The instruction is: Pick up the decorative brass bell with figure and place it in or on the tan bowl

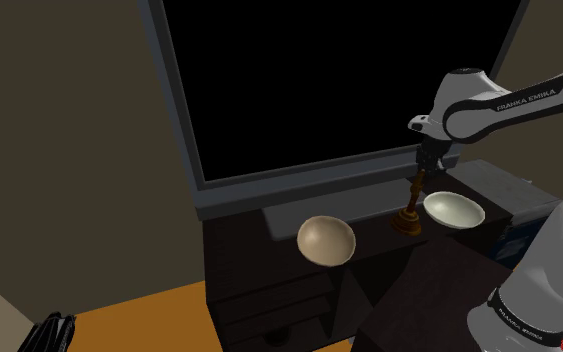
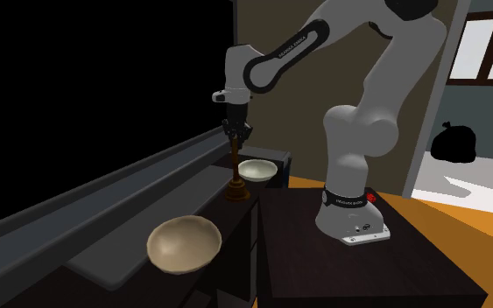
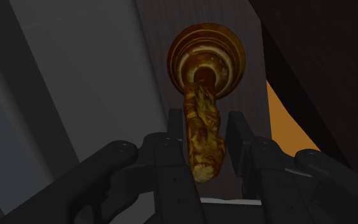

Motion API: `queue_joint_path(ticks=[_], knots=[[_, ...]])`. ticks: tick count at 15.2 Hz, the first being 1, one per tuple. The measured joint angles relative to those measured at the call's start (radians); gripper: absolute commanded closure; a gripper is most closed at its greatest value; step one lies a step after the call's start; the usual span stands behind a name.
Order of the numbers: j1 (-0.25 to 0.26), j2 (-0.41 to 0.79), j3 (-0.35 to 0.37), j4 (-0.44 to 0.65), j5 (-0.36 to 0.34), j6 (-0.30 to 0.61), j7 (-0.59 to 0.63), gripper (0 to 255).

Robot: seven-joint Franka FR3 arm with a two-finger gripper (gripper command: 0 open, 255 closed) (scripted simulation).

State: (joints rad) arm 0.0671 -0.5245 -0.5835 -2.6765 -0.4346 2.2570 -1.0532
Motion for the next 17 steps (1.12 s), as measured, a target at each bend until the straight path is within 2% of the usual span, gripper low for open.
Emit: queue_joint_path(ticks=[3,17], knots=[[0.000,-0.003,0.002,0.004,0.002,-0.008,0.000,255],[0.002,-0.098,0.066,0.123,0.040,-0.222,-0.012,255]])
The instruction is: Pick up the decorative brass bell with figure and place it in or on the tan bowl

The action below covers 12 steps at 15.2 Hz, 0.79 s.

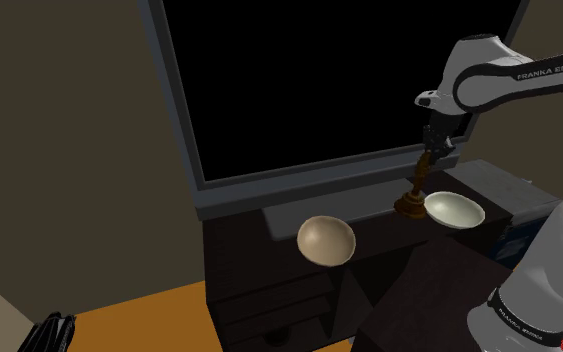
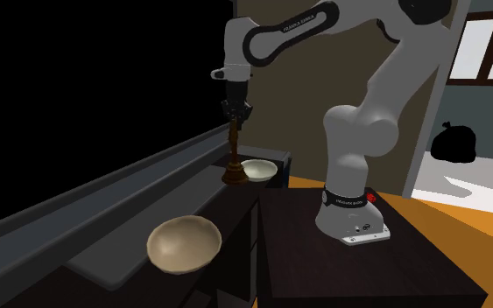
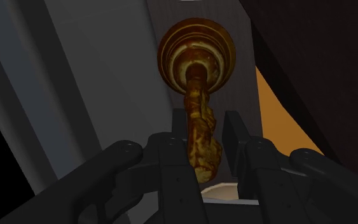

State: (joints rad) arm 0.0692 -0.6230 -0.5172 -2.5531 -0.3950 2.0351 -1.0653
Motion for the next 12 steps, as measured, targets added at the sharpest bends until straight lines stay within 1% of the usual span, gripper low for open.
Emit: queue_joint_path(ticks=[8,12], knots=[[0.007,-0.026,0.032,0.089,0.025,-0.115,-0.009,255],[0.040,-0.015,0.093,0.116,0.063,-0.145,0.052,255]])
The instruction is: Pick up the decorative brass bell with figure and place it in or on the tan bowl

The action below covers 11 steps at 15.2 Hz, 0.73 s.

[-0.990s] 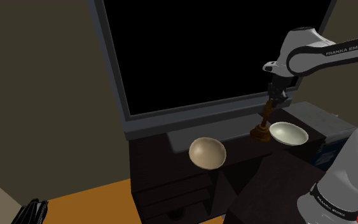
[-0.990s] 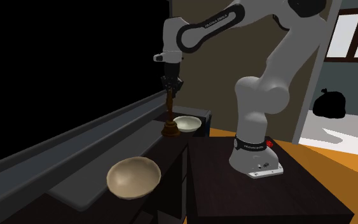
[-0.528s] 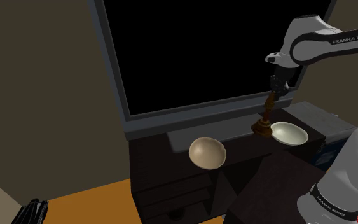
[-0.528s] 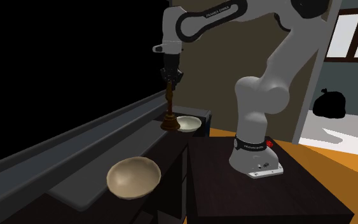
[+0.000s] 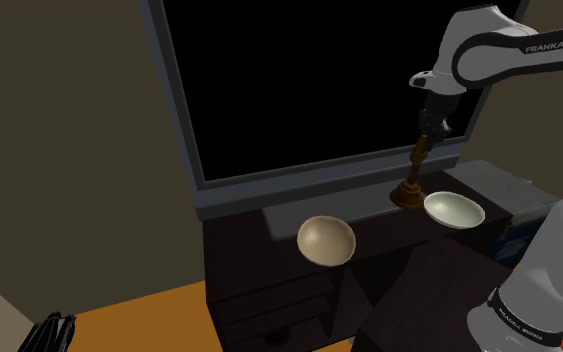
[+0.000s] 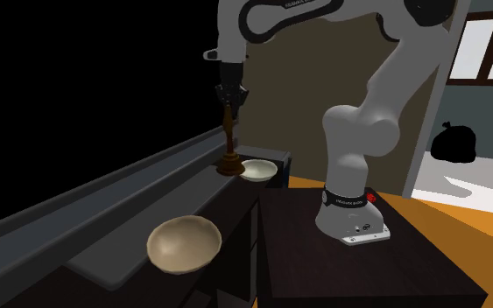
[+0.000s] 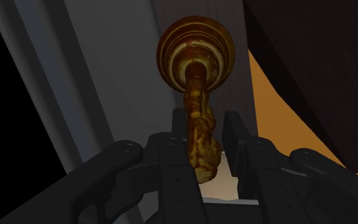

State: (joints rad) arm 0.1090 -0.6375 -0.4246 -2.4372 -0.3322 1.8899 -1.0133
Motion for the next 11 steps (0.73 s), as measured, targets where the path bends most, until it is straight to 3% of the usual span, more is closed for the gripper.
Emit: queue_joint_path(ticks=[11], knots=[[0.123,0.127,0.194,0.171,0.133,-0.086,0.220,255]])
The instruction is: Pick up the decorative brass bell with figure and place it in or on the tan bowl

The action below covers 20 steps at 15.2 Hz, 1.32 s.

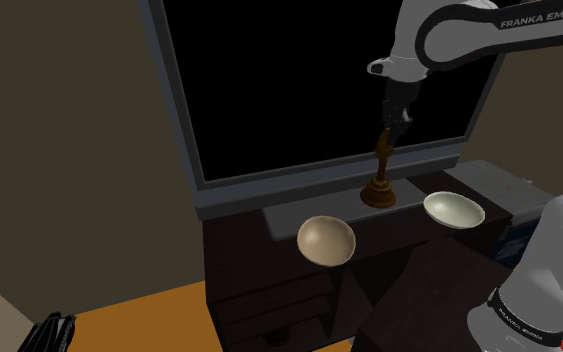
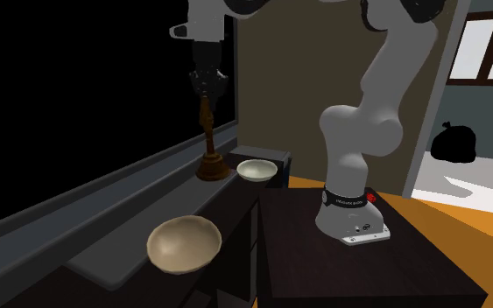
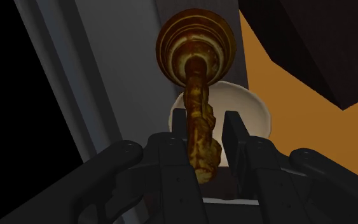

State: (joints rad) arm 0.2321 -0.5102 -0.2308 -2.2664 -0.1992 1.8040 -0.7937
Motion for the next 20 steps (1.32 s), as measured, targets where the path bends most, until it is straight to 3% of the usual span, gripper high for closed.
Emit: queue_joint_path(ticks=[12,20], knots=[[0.100,0.254,0.154,0.330,0.090,-0.103,0.200,255],[0.107,0.270,0.163,0.266,0.092,-0.026,0.225,255]])
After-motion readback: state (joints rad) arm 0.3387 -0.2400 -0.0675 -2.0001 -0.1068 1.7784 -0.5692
